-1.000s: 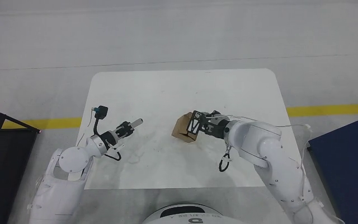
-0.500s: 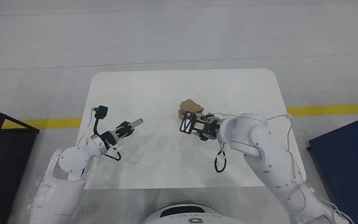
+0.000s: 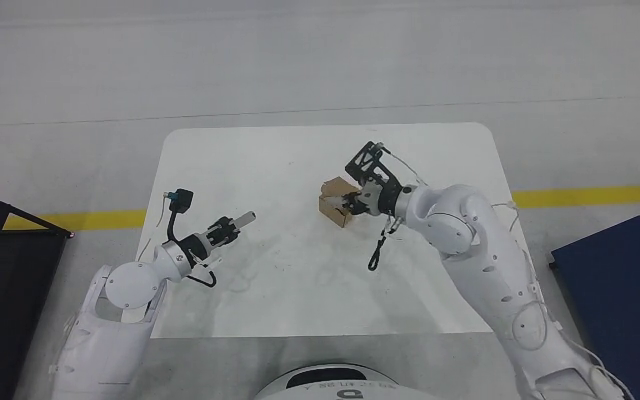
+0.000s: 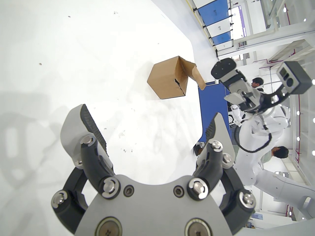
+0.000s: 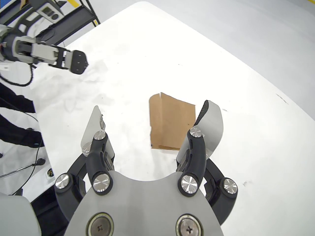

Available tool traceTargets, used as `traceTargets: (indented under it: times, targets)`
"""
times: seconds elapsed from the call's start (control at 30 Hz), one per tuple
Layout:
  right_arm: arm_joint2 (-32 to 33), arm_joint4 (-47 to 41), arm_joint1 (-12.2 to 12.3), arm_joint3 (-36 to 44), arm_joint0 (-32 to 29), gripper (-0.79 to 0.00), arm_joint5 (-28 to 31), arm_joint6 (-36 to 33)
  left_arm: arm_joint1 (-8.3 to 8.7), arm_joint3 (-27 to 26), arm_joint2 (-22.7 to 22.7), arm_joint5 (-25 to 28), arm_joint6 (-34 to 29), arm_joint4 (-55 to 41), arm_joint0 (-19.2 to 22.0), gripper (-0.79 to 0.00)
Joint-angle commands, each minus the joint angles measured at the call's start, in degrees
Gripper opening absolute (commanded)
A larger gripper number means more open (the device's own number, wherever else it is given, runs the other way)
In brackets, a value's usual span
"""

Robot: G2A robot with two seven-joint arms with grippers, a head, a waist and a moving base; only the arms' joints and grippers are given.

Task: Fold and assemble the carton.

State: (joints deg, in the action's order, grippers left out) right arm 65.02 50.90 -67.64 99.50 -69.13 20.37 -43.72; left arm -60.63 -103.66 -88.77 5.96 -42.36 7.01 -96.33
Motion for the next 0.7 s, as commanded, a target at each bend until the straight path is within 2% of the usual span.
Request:
traceTargets:
  times: [0.0, 0.27, 0.43, 0.67]
  targets:
    - [-1.2, 1.6, -0.2, -1.5, 0.9, -0.092, -0.7, 0.5, 0.00, 0.0, 0.0, 0.0, 0.0, 0.0, 0.0, 0.000]
    - [-3.5, 3.0, -0.5, -3.8, 2.4, -0.071, 0.1, 1.3, 0.00, 0.0, 0.0, 0.0, 0.0, 0.0, 0.0, 0.000]
    - [-4.2, 7.6, -0.4, -3.3, 2.3, -0.179, -2.3, 1.4, 0.00, 0.0, 0.0, 0.0, 0.0, 0.0, 0.0, 0.000]
    - [-6.2, 14.1, -0.6, -3.1, 2.3, -0.231, -6.0, 1.3, 0.00, 0.0, 0.0, 0.0, 0.0, 0.0, 0.0, 0.000]
